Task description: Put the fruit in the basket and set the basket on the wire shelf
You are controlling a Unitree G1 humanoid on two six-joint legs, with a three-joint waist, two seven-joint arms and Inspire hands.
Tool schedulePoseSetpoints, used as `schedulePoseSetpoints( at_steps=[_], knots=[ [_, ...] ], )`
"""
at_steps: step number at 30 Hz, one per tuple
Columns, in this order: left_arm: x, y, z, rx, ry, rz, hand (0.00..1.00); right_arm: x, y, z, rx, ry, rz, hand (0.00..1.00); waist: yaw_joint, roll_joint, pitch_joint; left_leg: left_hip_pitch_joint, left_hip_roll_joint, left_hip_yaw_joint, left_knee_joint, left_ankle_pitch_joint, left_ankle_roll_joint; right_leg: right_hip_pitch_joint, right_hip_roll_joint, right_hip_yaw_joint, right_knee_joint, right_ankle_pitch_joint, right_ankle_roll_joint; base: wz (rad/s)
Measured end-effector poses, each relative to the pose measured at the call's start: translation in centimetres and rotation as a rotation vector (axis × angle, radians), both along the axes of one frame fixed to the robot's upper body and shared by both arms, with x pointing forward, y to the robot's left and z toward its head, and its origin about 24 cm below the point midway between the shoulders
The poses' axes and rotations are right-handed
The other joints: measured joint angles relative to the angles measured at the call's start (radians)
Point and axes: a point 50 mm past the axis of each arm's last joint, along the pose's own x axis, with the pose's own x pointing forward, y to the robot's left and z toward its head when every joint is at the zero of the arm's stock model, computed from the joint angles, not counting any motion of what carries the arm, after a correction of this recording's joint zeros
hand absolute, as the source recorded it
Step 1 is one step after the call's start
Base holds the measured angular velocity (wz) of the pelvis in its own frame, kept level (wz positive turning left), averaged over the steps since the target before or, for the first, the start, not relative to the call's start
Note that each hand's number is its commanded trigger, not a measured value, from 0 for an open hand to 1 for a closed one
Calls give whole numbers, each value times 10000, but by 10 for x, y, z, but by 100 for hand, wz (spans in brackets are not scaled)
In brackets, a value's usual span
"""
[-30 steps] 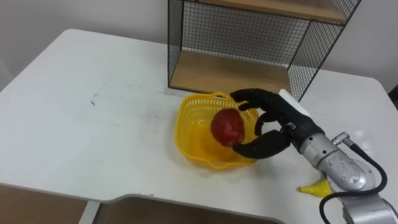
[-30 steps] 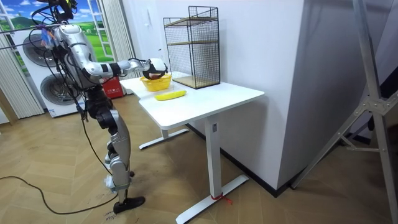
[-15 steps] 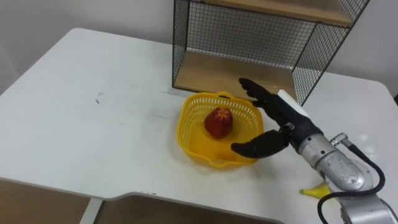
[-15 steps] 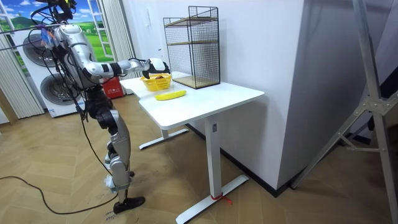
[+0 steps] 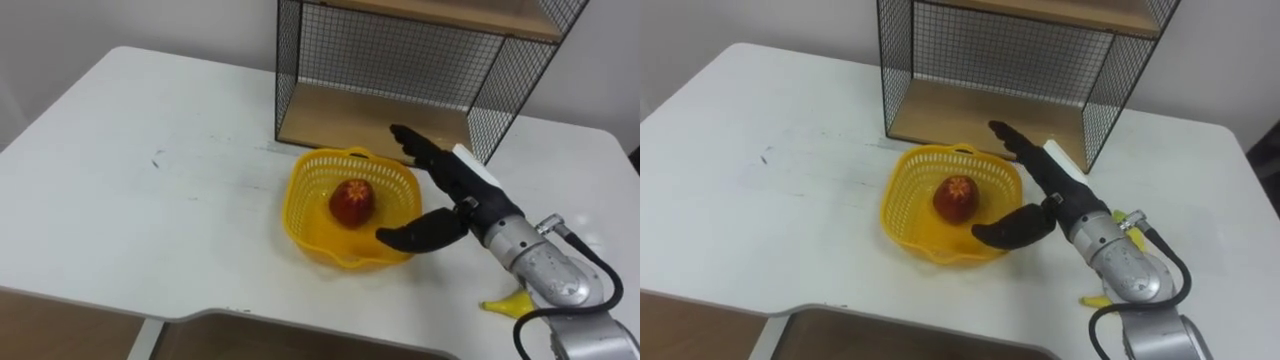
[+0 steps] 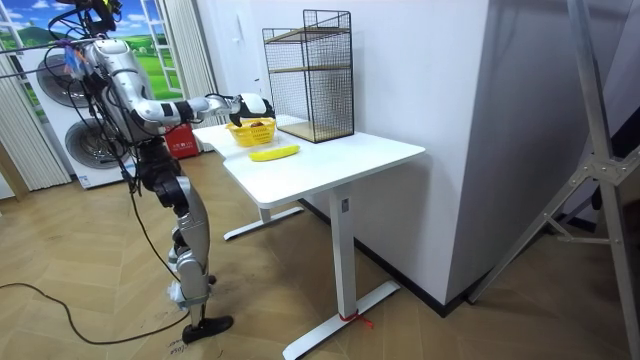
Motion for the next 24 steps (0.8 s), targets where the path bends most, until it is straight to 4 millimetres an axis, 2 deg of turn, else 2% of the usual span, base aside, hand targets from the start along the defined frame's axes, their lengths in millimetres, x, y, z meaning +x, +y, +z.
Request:
schedulePoseSetpoints(
  at_steps=[5,10,17,24],
  knots=[
    [-4,0,0,2,65,55,0,3,-15,17,555,-875,-984,0,-140,28,-10,16,-4,15,-13,1,1,-1,-1,19,-12,-1,1,0],
    [-11,-1,-1,60,220,32,0,3,-22,32,856,-1956,-1904,0,-303,22,-21,55,-4,44,0,2,2,-2,-1,54,-9,-1,2,-1],
    [-18,-3,-1,-22,412,108,0,0,-52,49,1102,-3412,-4221,0,-343,76,0,40,-3,62,-2,1,2,-31,-3,57,2,0,1,-1],
    [-22,-2,-1,18,458,533,0,-6,-70,49,1220,-4041,-5964,0,-437,109,-37,60,-8,163,-105,3,4,-106,-6,189,-13,-4,6,-4]
  ],
)
